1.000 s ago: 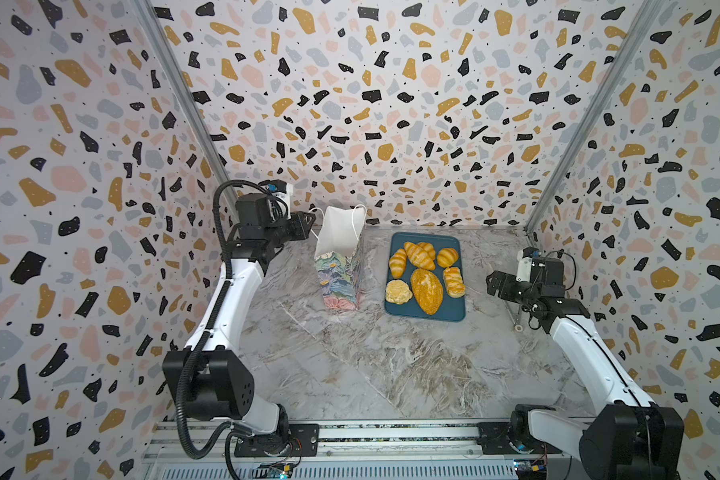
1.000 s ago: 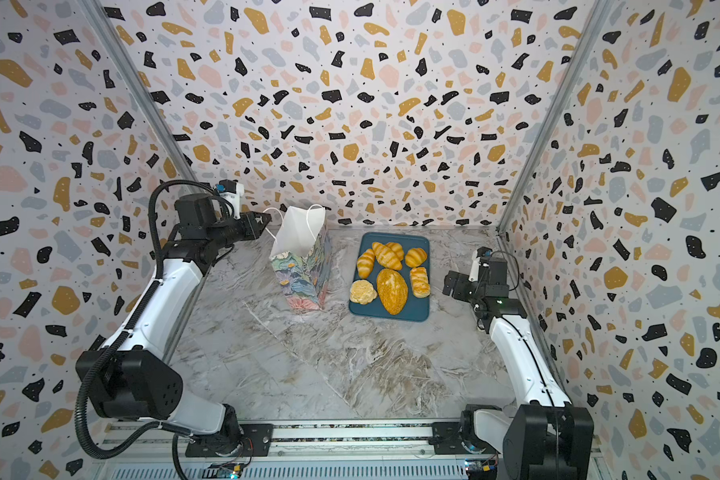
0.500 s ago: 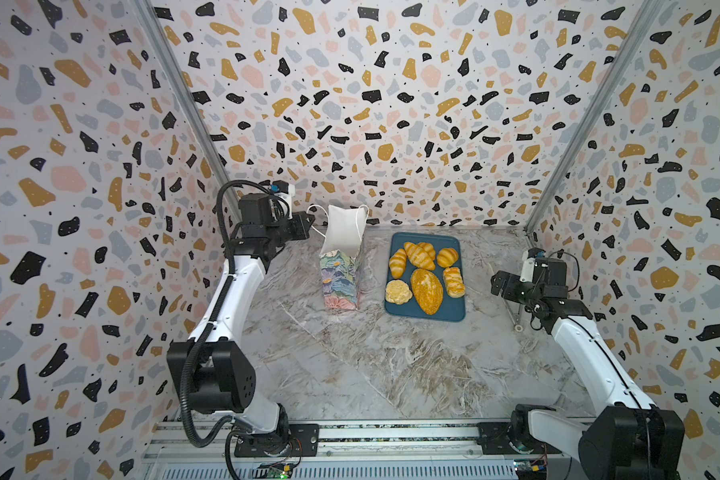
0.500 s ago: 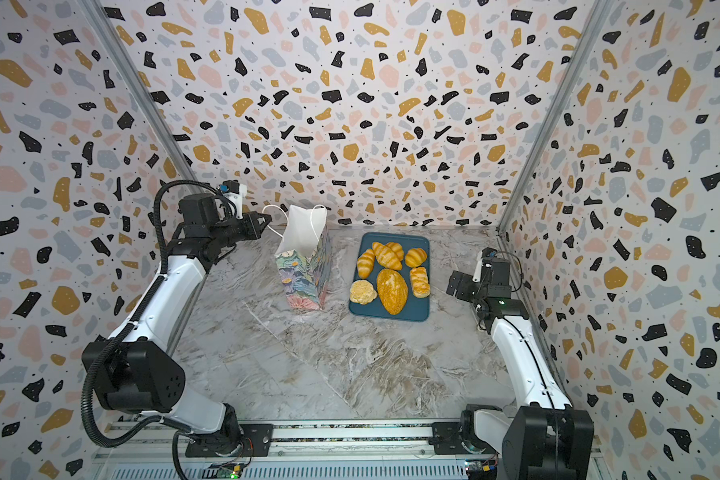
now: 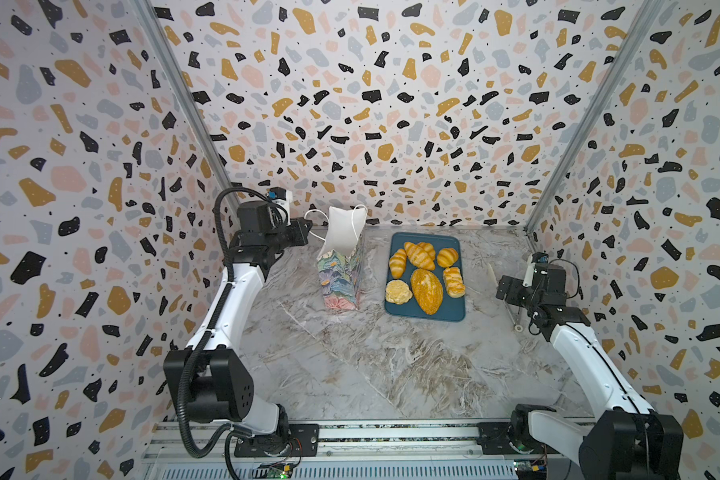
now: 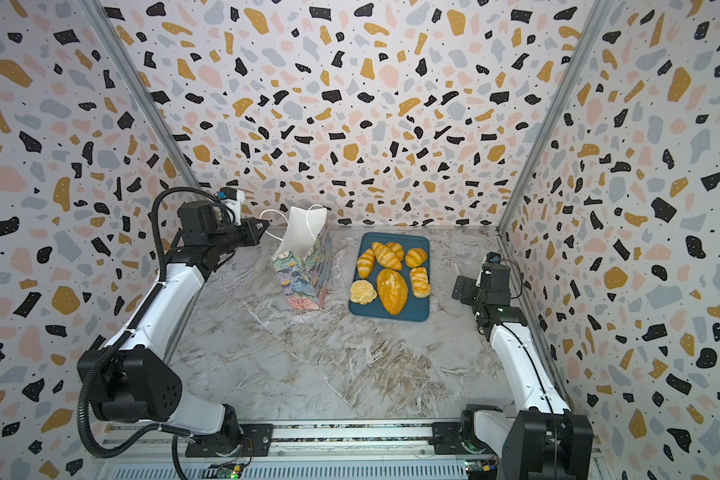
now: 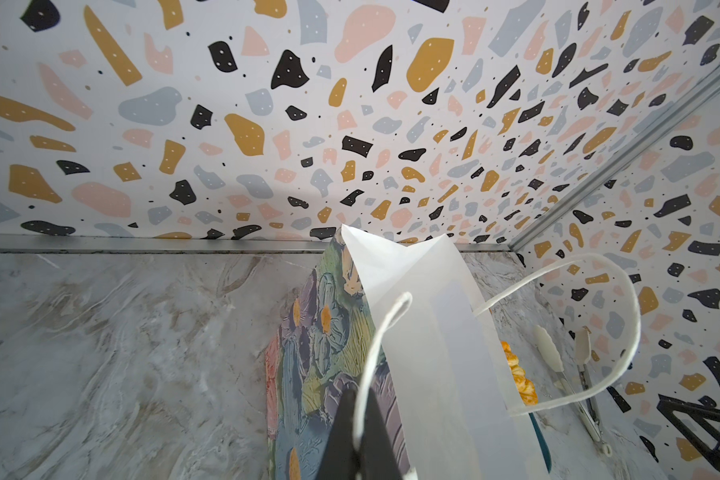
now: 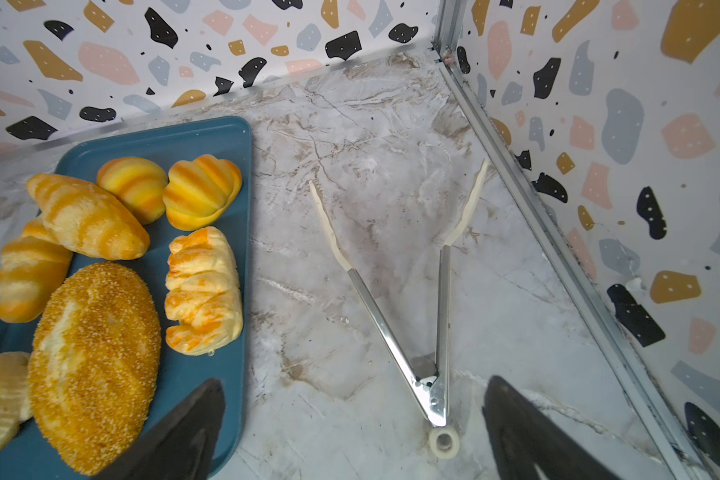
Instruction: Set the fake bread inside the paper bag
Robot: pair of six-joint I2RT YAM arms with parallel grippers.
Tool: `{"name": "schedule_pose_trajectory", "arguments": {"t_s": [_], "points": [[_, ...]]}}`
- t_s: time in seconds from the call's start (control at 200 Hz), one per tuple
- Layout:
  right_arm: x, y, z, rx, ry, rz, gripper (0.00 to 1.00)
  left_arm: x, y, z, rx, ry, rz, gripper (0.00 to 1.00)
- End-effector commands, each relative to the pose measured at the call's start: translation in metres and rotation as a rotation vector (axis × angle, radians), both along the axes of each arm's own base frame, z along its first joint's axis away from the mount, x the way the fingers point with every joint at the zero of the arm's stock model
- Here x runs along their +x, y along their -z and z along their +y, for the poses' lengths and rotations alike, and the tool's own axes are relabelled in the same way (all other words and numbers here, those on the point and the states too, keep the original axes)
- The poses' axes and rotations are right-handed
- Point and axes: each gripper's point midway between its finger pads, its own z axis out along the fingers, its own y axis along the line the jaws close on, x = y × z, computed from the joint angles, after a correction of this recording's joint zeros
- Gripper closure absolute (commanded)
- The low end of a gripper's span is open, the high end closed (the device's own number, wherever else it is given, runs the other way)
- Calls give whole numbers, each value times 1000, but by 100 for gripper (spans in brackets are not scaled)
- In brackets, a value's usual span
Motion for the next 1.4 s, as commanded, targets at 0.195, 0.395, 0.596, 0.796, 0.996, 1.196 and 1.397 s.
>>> {"name": "schedule_pose_trajectory", "arguments": {"t_s": [0.195, 0.395, 0.596, 0.796, 0.996, 1.196, 1.397], "points": [[14, 37, -24, -89, 17, 104, 1, -4, -15, 15, -24, -55, -56, 100], [29, 62, -30, -103, -30, 170, 1, -6, -15, 14, -30, -53, -62, 100], [33, 84, -46, -142, -6, 270, 1, -5, -13, 13, -46, -50, -68, 100], [29, 105, -43, -118, -16, 328, 1, -5, -14, 14, -49, -59, -78, 100], [32, 114, -47, -133, 1, 336, 1, -2, -9, 18, -47, -80, -64, 100], [40, 127, -52, -151, -4, 365, 0, -4, -10, 21, -38, -98, -78, 100], [51, 134, -49, -133, -25, 375, 1, -3, -12, 22, -52, -112, -77, 100]]}}
